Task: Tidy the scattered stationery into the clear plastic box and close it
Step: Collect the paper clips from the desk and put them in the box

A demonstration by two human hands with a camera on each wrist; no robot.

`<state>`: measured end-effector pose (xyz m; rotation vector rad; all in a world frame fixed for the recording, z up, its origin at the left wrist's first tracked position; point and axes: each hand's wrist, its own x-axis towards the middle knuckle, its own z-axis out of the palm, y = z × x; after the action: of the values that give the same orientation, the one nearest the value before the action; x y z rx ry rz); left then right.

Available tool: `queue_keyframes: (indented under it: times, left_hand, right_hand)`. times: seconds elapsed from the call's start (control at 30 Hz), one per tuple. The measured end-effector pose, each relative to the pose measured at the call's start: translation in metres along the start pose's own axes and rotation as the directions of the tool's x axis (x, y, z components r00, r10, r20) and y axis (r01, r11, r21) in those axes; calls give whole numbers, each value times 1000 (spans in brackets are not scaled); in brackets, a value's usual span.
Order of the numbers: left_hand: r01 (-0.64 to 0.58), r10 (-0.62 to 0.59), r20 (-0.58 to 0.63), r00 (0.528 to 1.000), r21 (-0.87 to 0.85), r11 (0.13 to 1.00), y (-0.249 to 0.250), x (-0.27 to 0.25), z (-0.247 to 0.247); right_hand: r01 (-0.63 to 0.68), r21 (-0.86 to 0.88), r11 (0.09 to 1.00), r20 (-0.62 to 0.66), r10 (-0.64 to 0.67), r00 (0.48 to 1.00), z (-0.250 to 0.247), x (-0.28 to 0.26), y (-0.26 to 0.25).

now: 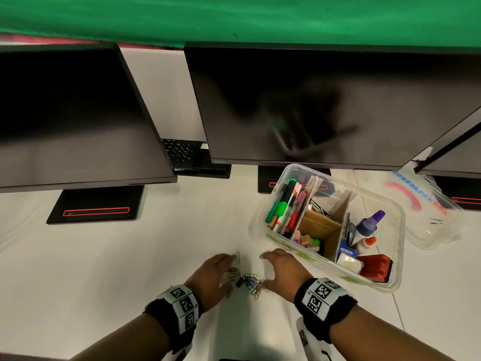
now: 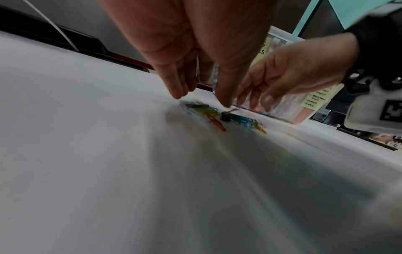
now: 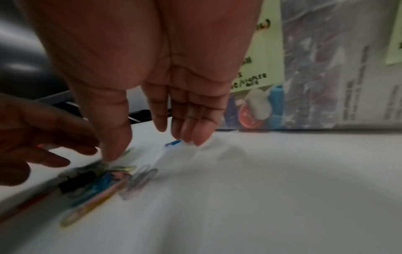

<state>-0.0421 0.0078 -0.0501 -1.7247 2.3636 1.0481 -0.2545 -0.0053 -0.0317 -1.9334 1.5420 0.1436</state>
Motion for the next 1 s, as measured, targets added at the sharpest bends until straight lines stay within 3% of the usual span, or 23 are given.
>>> queue_keyframes:
  times: [0.1,0.23,0.43,0.57,0.73,1.0]
  left_hand:
    - [95,-97,47,994,48,994,4,2,-2]
    - [135,-145,85,986,105,985,6,11,6]
    - [103,-102,41,994,-26,994,11,28,8]
    - [42,-41,27,999,-32,999,12,33,7]
    - [58,-62,52,997,80,995,9,30,4]
    - [37,-40,35,999,82,996,25,37,11]
  right_hand:
    - [-70,-46,996,35,72,997,8,3,4]
    - [-38,-52,998,25,40,999,18,8,-4]
    - [103,-43,994,121,-97,988,21,9,-13]
    - [56,36,998,19,-57,998,14,8,1]
    - [105,-89,991,96,-97,991,20,8,0]
    - [131,52,990,13,-132,991,25,11,-6]
